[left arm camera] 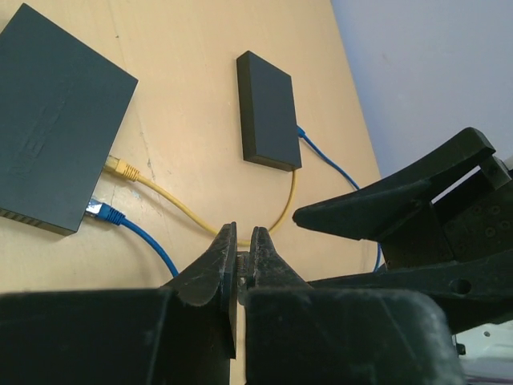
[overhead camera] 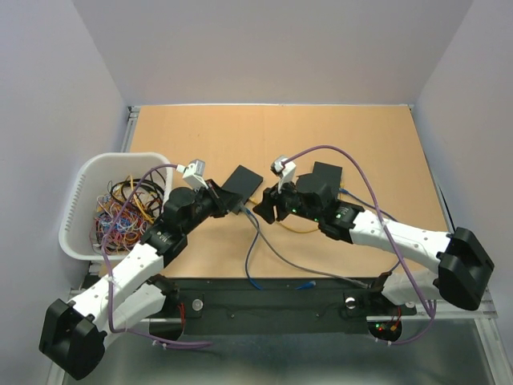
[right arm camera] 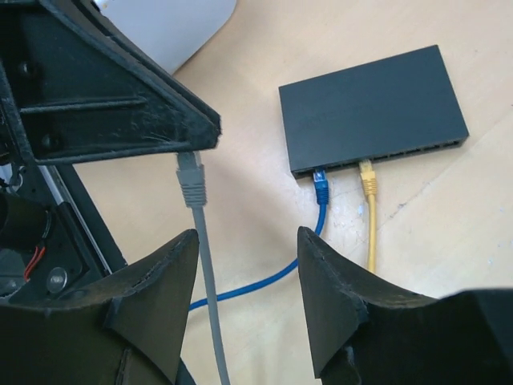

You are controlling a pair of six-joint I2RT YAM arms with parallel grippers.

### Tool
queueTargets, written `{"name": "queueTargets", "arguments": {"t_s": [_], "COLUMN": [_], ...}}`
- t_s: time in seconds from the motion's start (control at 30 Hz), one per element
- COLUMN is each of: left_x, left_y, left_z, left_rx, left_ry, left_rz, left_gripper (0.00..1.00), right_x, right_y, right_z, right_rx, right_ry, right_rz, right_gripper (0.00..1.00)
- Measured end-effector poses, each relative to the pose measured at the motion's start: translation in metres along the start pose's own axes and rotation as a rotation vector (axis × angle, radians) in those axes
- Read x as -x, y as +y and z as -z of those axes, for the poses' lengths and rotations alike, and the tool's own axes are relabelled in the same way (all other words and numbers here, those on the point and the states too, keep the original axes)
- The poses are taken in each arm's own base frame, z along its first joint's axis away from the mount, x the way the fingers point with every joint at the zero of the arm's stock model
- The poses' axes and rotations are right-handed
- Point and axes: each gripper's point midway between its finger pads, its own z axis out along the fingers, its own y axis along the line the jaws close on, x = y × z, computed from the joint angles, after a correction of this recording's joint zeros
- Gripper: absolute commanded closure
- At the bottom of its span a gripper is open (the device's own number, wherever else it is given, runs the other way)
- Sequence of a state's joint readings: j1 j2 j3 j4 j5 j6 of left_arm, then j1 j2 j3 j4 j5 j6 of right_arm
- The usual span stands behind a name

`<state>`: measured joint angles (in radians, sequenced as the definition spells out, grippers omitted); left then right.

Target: Insert the plug into the switch port

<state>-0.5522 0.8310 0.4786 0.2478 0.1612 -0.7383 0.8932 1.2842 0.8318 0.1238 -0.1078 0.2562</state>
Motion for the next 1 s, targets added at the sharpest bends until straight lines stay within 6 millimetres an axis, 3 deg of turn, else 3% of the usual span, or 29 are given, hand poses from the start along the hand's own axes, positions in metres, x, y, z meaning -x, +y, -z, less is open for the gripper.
{"name": "queueTargets", "arguments": {"t_s": [0.43,0.83,0.87,0.9,0.93,0.97,1.0], "left_x": [0.000,0.001,0.001,0.001,0.001,0.001,0.001], "left_y": [0.001,0.003,0.003,0.003,0.003,0.003,0.003], "left_z": [-0.002,-0.002,-0.002,-0.002,-0.003,-0.003,-0.003], "left_rx": [0.003,0.013,0.013,0.012,0.011,0.009,0.008], "left_ry": [0.001,-0.008,-0.008,-0.009,-0.011,-0.013,-0.014], "left_rz": [0.008,0.007,0.007,0.007,0.006,0.006,0.002], "left_gripper": [1.00,1.00,0.98,0.90,0.80,0.62,0.56], "right_x": [0.003,-0.002,-0.002,-0.002,-0.002,-0.002,-0.002], "right_y": [0.025,0.021,0.021,0.021,0.020,0.019,0.018], "right_z": [-0.039,-0.045,-0.045,-0.045,-0.046,-0.046,-0.046], "right_rx": [0.017,-0.006,-0.006,-0.007,-0.011,-0.017,-0.024], "right_ry": [0.034,0.045,0.045,0.045,0.044,0.042,0.041], "right_rz": [0.066,0.071,0.071,0.071,0.071,0.071,0.071], "right_gripper": [0.60,0.97,0.99,0.99,1.00,1.00,1.00]}}
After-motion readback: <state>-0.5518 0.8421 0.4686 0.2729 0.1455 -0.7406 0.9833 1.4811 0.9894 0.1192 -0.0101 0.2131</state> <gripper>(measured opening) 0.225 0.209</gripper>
